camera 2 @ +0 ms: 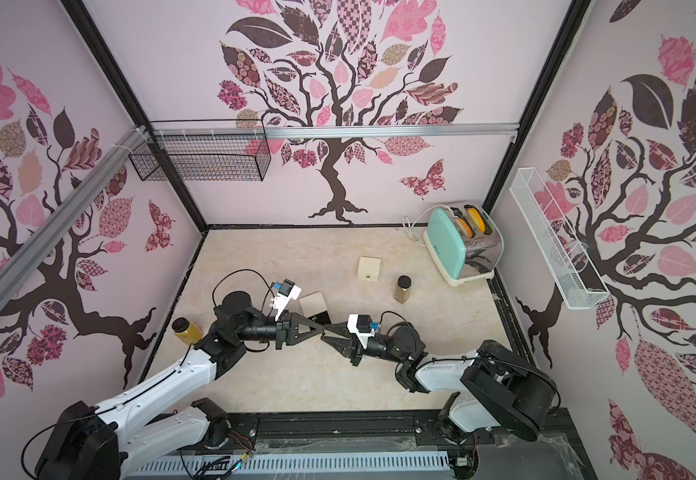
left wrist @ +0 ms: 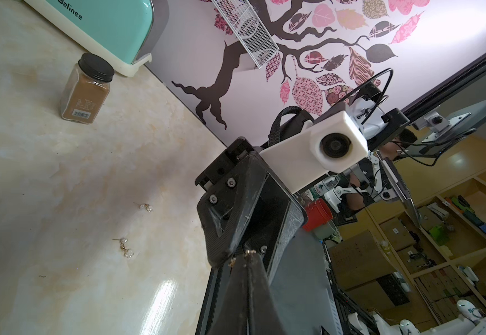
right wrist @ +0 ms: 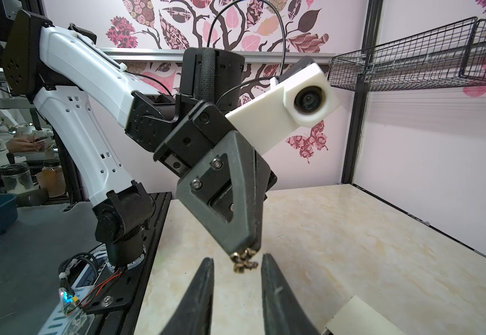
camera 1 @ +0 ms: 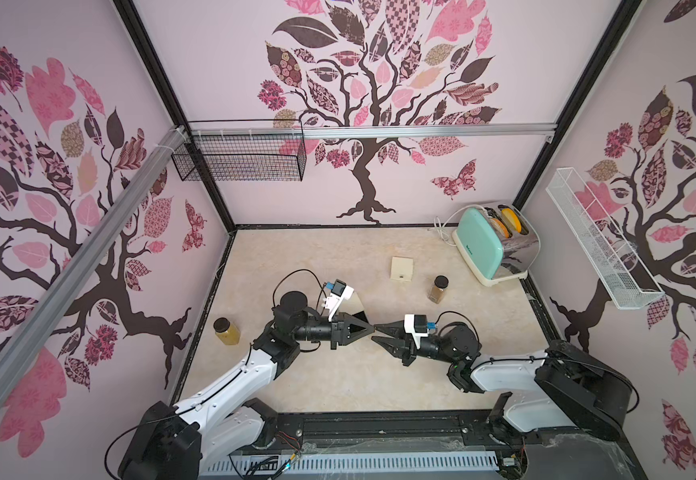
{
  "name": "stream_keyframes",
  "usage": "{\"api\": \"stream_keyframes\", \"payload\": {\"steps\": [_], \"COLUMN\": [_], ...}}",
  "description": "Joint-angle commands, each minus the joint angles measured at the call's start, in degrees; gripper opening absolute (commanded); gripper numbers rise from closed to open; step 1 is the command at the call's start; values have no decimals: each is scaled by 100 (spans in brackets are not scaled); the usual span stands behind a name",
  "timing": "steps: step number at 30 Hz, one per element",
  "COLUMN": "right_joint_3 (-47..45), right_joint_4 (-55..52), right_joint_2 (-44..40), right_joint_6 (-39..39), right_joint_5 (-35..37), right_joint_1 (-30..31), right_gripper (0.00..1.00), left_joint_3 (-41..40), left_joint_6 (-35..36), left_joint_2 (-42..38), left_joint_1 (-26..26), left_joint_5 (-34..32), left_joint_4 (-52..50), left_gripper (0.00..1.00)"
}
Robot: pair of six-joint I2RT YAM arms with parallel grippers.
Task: Place the earrings into the drawer-style jewelry box
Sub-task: Pick up the earring from the center of the board.
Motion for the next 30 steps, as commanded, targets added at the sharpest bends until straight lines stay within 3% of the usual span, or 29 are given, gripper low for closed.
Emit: {"api": "stream_keyframes", "payload": {"steps": [1,30], "right_joint_3": [186,240], "right_joint_4": [129,-165], "right_joint_2": [8,-122], "right_joint_6": [66,128], "right_joint_5": [18,19], "right_joint_1": [20,15], "right_gripper": [30,14], "left_joint_3": [-51,6], "left_joint_6": [64,52], "left_joint_2": [-18,88], "left_joint_1": [-33,-33], "left_joint_5": [91,36], "left_joint_4": [70,-102], "left_gripper": [0,0]}}
